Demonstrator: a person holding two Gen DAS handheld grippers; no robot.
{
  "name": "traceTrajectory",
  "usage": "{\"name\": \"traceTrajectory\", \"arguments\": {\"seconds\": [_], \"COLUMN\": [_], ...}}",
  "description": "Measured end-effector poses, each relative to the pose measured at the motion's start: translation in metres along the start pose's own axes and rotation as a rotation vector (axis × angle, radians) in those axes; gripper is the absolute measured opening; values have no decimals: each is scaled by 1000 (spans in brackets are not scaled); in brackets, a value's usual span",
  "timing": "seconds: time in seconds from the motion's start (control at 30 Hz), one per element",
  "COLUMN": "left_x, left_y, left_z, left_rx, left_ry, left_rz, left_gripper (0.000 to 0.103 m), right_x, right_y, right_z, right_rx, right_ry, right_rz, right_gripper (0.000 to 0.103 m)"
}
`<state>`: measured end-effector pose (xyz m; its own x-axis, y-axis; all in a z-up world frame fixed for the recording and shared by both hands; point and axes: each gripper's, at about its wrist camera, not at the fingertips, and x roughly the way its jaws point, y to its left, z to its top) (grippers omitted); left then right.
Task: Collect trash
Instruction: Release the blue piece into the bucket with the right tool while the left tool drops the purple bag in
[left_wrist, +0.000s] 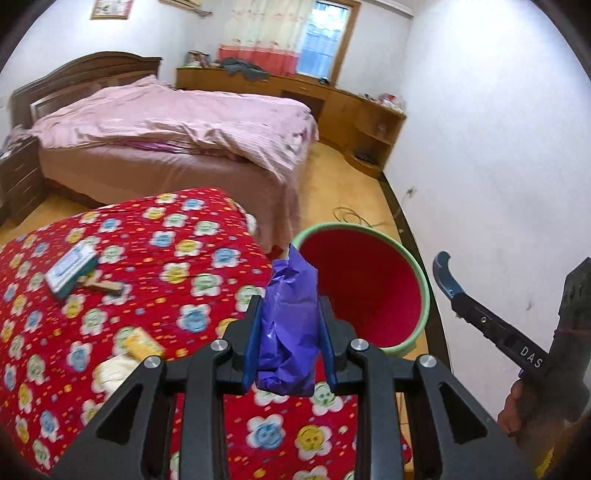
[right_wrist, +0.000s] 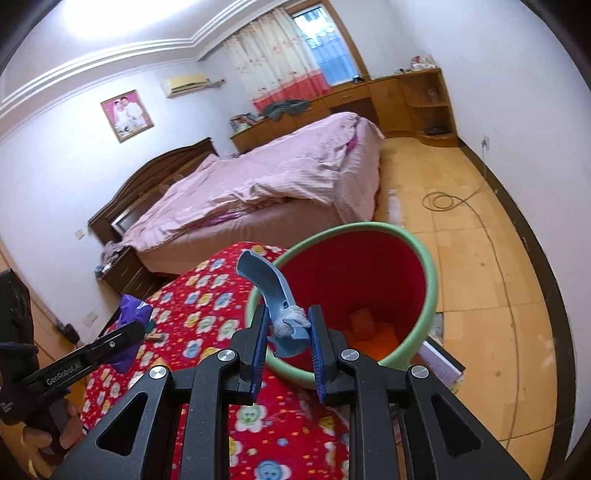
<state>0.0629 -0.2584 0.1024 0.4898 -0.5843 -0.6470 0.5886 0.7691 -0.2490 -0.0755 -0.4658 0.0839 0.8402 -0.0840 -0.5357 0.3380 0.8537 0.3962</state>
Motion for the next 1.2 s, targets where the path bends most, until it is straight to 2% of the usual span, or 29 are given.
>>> {"name": "traceTrajectory", "arguments": {"seconds": [0.23, 0.6, 0.7, 0.83, 1.2], "left_x": [47, 110, 118, 126, 121], "left_y": [-32, -59, -63, -65, -56], "left_z": [5, 3, 1, 1, 2], "left_rx": [65, 143, 152, 151, 123], "left_ry": [55, 136, 146, 157, 150], "left_rz": [-46, -83, -85, -76, -58], "left_gripper": [28, 28, 28, 43, 43], "right_x": [22, 53, 57, 61, 53], "right_y": [-26, -56, -62, -64, -58], "right_z": [-1, -6, -6, -8, -8], "right_rx": [46, 89, 94, 110, 89], "right_ry": [33, 88, 95, 103, 82], "right_rz": [-48, -97, -105, -102, -84], "right_gripper": [21, 22, 23, 23, 23]}}
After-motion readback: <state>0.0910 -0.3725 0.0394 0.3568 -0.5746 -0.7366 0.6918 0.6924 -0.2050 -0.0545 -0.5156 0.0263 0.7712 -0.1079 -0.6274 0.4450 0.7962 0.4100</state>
